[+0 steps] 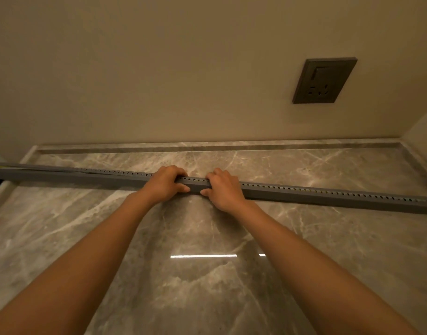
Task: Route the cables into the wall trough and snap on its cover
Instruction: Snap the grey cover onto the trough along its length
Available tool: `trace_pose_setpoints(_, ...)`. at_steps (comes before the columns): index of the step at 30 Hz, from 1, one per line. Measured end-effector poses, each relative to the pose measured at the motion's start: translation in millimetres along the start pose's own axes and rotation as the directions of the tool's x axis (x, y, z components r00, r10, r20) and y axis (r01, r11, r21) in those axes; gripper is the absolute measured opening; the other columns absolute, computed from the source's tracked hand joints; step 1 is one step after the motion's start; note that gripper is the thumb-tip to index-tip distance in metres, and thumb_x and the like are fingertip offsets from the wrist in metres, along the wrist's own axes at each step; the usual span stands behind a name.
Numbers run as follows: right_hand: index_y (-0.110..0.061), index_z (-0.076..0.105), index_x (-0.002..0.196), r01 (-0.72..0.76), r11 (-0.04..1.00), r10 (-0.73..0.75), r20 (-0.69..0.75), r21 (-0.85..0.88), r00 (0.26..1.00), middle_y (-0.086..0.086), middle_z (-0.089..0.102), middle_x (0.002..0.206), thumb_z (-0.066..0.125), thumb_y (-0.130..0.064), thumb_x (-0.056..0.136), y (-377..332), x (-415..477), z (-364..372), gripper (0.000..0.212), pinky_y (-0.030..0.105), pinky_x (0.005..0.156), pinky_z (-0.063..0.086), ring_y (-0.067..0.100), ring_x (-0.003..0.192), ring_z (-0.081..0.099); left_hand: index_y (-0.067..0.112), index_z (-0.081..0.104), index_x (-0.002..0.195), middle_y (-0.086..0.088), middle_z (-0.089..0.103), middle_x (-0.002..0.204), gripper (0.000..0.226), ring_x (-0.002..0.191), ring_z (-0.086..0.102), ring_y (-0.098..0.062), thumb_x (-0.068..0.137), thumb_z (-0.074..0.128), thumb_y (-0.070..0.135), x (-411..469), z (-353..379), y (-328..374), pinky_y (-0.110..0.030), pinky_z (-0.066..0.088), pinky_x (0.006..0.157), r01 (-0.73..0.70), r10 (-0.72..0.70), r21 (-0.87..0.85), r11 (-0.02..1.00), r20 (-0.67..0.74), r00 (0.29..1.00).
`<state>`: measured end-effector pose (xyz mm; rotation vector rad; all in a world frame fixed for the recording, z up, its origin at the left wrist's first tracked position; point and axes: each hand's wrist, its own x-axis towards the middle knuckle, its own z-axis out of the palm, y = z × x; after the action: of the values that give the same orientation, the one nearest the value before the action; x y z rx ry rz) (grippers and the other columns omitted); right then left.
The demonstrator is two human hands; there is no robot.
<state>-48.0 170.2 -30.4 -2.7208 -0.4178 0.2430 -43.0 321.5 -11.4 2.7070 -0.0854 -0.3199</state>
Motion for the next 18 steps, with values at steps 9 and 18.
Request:
trace_pose_setpoints(9,-0.003,0.063,0.11,-0.013,0.998,0.015,-0.042,0.06,0.999,0.013,0.055,0.117,0.061,-0.023,0.088,-4.8,1.5,2.9,0.03,0.039,0.092,0.041,0.029,0.109,0.049,0.01,0.068,0.11,-0.012,0.068,0.105,0.03,0.098,0.058,-0.028,0.083,0.068,0.024,-0.4,3.9,-3.1,-0.033,0.041,0.08,-0.076,0.087,0.15,0.986,-0.065,0.994)
trace_pose_setpoints(18,-0.01,0.06,0.116,-0.112,0.994,0.112,-0.02,-0.005,0.994,0.012,0.058,0.118,0.065,-0.026,0.085,-31.8,10.8,5.3,0.035,0.04,0.095,0.043,0.029,0.11,0.053,0.01,0.058,0.122,-0.013,0.06,0.118,0.038,0.109,0.053,-0.027,0.086,0.064,0.022,4.2,-13.9,-41.0,-0.036,0.043,0.093,-0.199,0.196,0.089,0.976,0.038,0.98)
